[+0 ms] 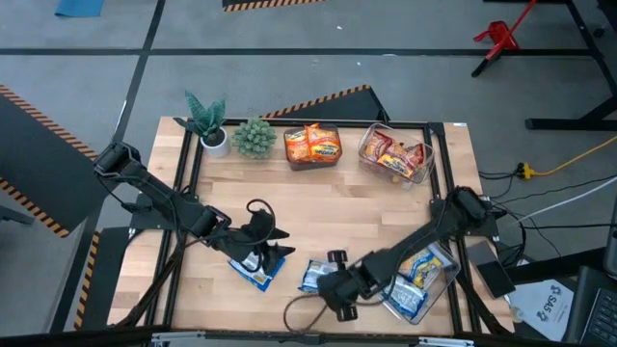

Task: Sort Maruchan noodles
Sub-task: Put the blue noodle pack into the bottom transparent bin

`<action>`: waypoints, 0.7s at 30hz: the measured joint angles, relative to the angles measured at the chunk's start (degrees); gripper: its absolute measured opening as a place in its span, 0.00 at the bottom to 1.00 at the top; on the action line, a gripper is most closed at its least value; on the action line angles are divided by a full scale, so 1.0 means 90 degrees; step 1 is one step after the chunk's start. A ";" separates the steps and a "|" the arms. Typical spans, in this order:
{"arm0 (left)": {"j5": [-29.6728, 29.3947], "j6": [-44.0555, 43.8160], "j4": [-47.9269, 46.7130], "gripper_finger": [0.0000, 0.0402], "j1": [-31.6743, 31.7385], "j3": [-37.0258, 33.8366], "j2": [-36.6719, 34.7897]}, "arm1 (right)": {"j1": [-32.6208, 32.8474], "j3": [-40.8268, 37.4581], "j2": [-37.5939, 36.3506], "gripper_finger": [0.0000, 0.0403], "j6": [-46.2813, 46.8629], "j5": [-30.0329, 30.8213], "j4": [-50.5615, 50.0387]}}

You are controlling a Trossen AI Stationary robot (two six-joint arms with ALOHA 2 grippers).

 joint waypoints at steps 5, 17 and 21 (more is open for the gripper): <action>0.0066 0.1307 0.0059 0.61 -0.0075 0.0000 0.0000 | -0.0433 0.0014 -0.0447 0.00 0.0111 -0.0936 0.0057; 0.0177 0.4066 0.0046 0.61 -0.0289 0.0000 0.0000 | -0.1370 0.0019 -0.1475 0.00 -0.0099 -0.1866 0.0021; 0.0152 0.4545 0.0043 0.61 -0.0287 0.0000 0.0027 | -0.1547 0.0021 -0.1637 0.00 -0.0277 -0.1871 -0.0105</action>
